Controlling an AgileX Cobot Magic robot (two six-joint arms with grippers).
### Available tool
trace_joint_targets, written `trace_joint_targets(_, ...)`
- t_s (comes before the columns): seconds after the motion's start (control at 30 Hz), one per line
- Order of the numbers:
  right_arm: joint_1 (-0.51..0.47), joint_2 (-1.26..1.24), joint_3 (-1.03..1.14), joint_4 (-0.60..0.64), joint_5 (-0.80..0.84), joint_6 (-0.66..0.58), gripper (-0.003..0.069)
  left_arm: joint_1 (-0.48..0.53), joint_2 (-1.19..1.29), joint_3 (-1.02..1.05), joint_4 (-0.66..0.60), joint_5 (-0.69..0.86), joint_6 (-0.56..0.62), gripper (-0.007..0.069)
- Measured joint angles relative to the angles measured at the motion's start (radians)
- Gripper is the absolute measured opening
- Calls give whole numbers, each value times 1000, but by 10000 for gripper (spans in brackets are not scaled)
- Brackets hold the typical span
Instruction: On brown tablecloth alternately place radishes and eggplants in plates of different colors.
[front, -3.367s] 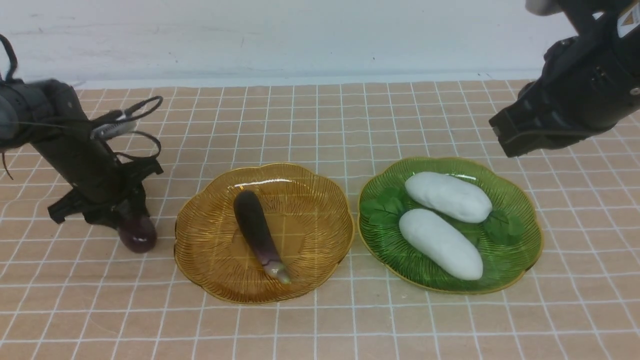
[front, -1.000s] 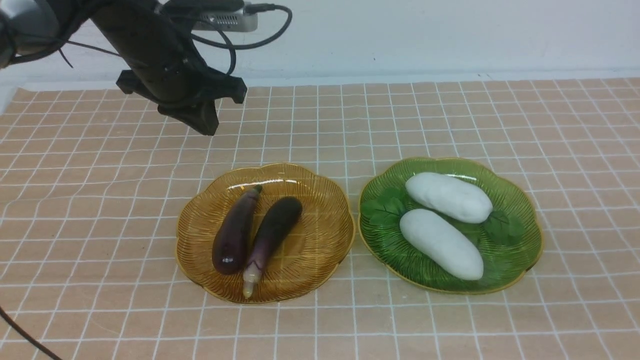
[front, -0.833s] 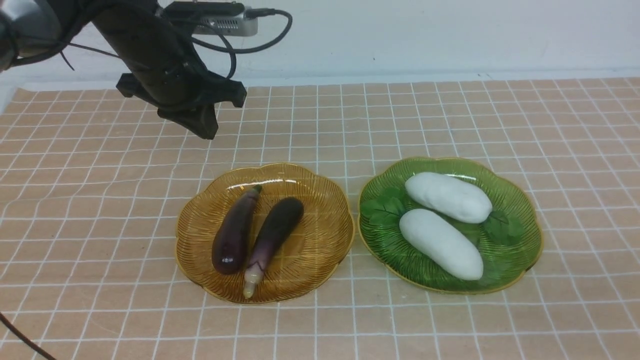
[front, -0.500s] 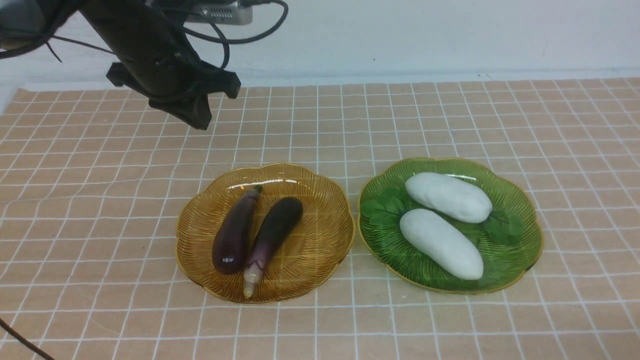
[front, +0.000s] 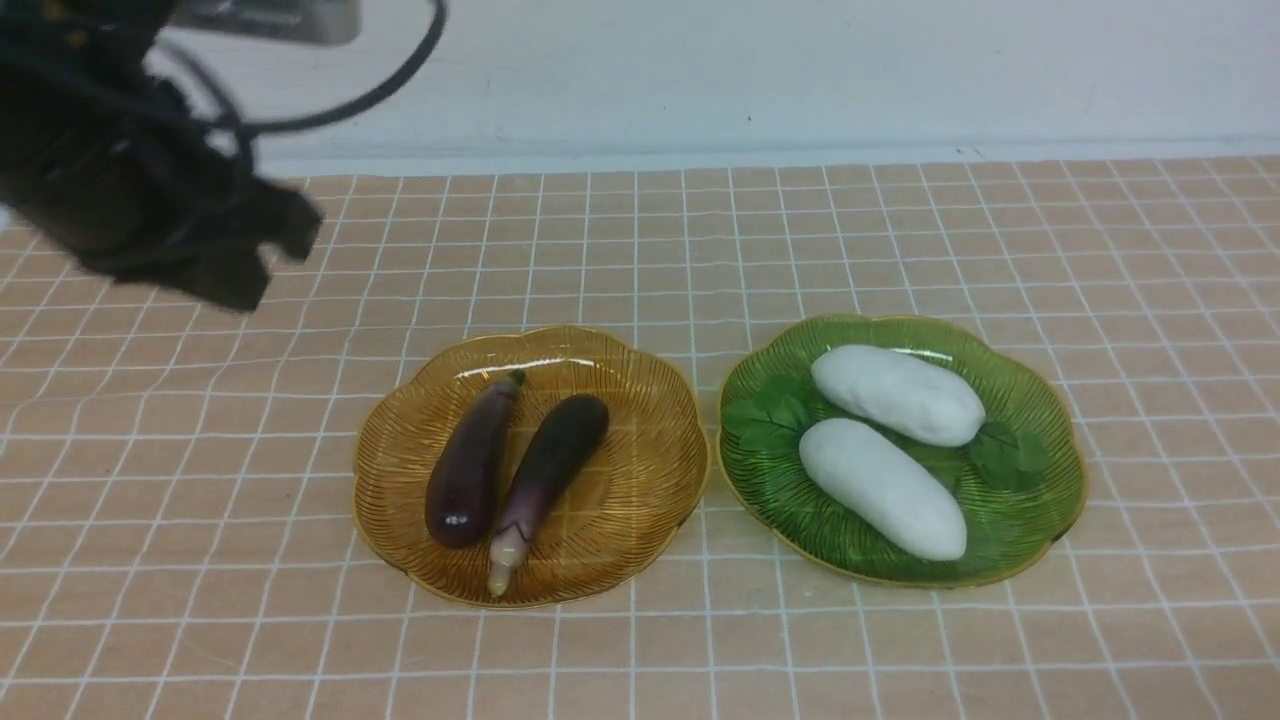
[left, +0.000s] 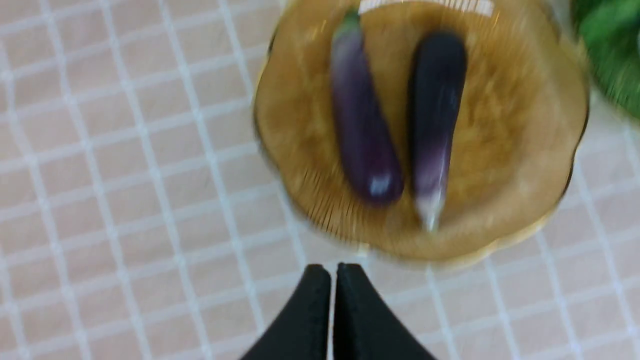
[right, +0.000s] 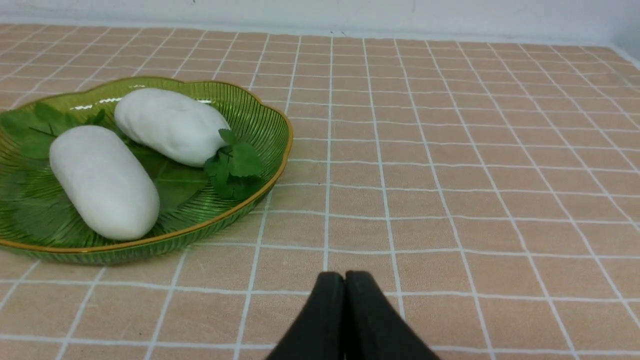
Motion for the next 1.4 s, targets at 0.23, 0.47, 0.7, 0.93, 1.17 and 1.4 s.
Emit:
trace_joint_targets(0.23, 47, 0, 0, 0, 0, 0, -17, 0, -349, 295, 26, 1, 0, -3)
trace_joint_targets(0.47, 57, 0, 0, 0, 0, 0, -17, 0, -645, 536, 18, -43, -31, -3)
trace_joint_targets(0.7, 60, 0, 0, 0, -1, 0, -17, 0, -1028, 925, -3, -441, -84, -3)
trace_joint_targets(0.93, 60, 0, 0, 0, -1, 0, -17, 0, -1184, 1107, -3, -827, -84, -3)
trace_joint_targets(1.17, 60, 0, 0, 0, -1, 0, -17, 0, -1200, 1143, -3, -837, -84, -3)
trace_joint_targets(1.4, 60, 0, 0, 0, -1, 0, -17, 0, -1202, 1162, 1, -840, -78, -3)
